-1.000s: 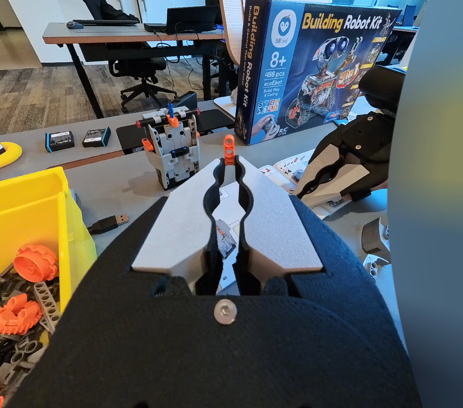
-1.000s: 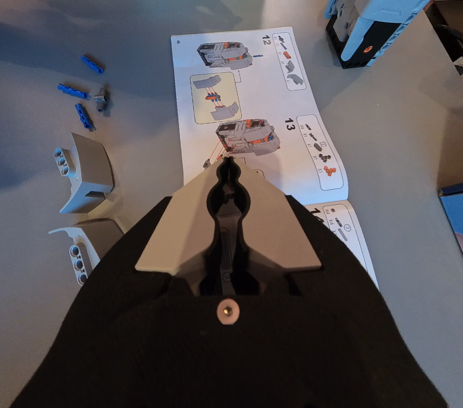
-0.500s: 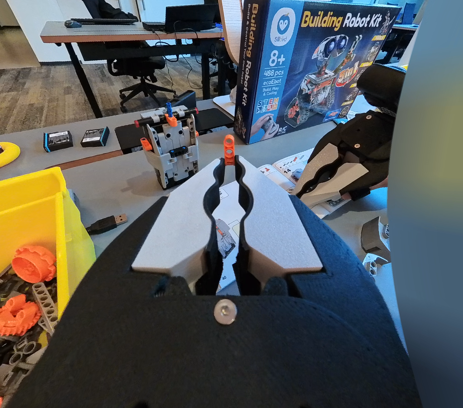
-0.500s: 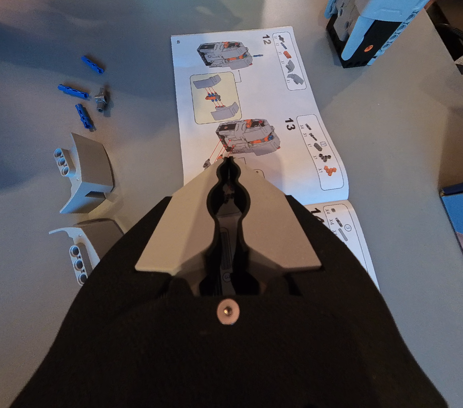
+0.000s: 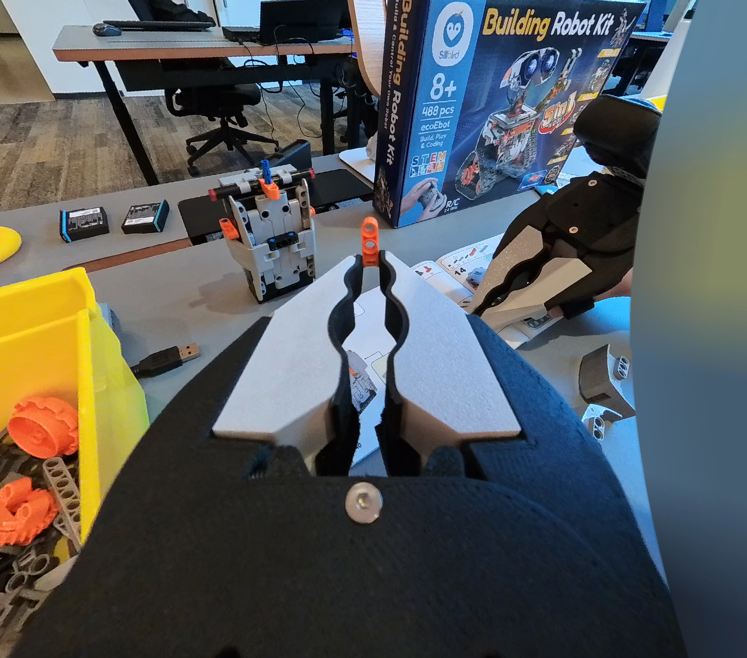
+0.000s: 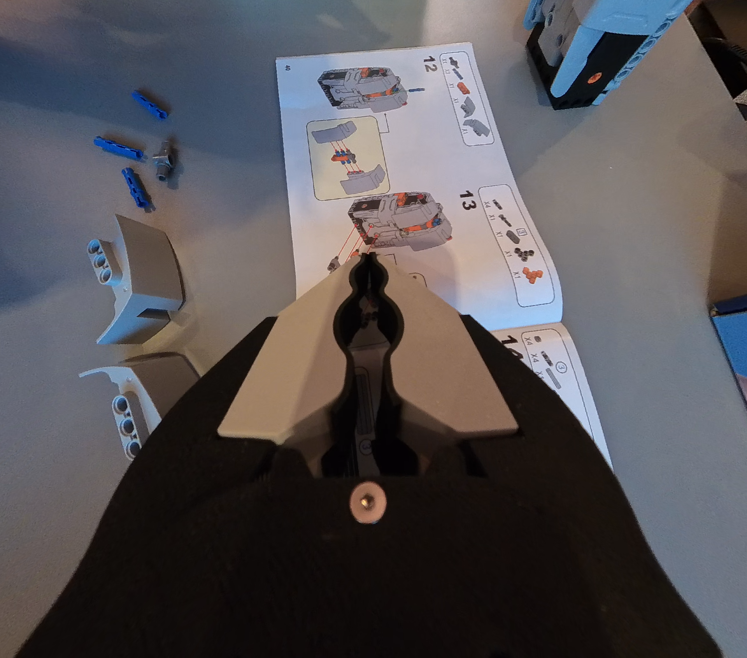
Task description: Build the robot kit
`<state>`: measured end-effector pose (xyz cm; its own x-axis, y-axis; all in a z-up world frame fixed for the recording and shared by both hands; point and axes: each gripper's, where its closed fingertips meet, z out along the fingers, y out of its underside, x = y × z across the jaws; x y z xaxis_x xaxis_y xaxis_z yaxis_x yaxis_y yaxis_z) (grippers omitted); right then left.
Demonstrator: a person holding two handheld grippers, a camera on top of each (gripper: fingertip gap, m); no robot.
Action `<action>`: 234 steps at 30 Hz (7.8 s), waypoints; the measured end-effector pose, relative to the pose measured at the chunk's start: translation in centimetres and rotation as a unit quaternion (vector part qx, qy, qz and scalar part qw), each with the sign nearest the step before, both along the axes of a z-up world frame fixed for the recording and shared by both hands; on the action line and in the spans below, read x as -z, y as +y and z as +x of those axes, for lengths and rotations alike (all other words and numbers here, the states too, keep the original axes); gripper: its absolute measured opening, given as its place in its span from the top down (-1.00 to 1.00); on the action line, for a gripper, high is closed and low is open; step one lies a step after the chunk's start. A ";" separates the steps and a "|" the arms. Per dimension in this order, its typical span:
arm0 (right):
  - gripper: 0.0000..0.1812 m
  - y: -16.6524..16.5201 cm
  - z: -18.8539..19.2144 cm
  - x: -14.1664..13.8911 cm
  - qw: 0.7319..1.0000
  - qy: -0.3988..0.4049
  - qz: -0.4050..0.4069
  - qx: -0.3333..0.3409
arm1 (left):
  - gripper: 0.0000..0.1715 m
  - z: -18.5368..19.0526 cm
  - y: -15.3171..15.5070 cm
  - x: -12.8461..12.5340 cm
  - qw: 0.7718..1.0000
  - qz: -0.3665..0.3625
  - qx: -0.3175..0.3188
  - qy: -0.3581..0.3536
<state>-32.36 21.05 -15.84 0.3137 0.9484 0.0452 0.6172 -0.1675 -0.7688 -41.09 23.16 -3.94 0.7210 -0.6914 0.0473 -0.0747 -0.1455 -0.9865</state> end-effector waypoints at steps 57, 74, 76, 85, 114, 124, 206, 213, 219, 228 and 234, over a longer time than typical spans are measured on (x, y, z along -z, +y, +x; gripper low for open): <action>0.74 -3.5 -4.4 -10.8 0.919 0.014 0.384 -0.090 | 0.92 6.2 -6.5 1.3 0.905 -0.263 0.295 -0.158; 0.66 -4.0 -4.2 -12.4 0.931 0.041 0.354 -0.077 | 0.94 5.1 -5.8 -0.5 0.934 -0.196 0.261 -0.146; 0.66 -3.5 -3.0 -13.1 0.939 0.052 0.333 -0.064 | 0.94 4.5 -5.3 -1.4 0.946 -0.164 0.239 -0.149; 0.83 -0.9 1.2 -11.0 0.975 0.064 0.211 -0.027 | 0.95 3.4 -4.0 -1.3 0.975 -0.096 0.177 -0.098; 0.97 0.4 2.5 -4.7 0.992 0.014 0.121 -0.029 | 0.94 1.5 -1.5 1.5 0.991 -0.110 0.078 -0.019; 0.98 0.4 2.5 -4.6 0.992 0.013 0.125 -0.030 | 0.94 1.5 -1.5 1.6 0.990 -0.118 0.080 -0.022; 0.74 -14.6 3.9 -11.4 0.940 0.106 0.324 -0.021 | 0.82 -0.6 -13.2 12.2 0.954 -0.174 -0.007 0.243; 0.74 -14.7 3.2 -9.5 0.953 0.105 0.283 -0.034 | 0.97 0.4 -15.5 10.9 0.949 -0.190 0.090 0.235; 0.74 -18.6 1.4 -9.0 0.962 0.198 0.171 -0.082 | 0.97 5.5 -21.1 5.1 0.931 -0.223 0.273 0.099; 0.74 -22.2 1.8 -9.1 0.945 0.274 0.109 -0.143 | 0.97 9.4 -25.7 2.9 0.862 -0.310 0.401 0.016; 0.74 -23.4 1.9 -9.7 0.929 0.324 0.034 -0.177 | 0.98 9.9 -26.0 2.5 0.842 -0.342 0.416 -0.040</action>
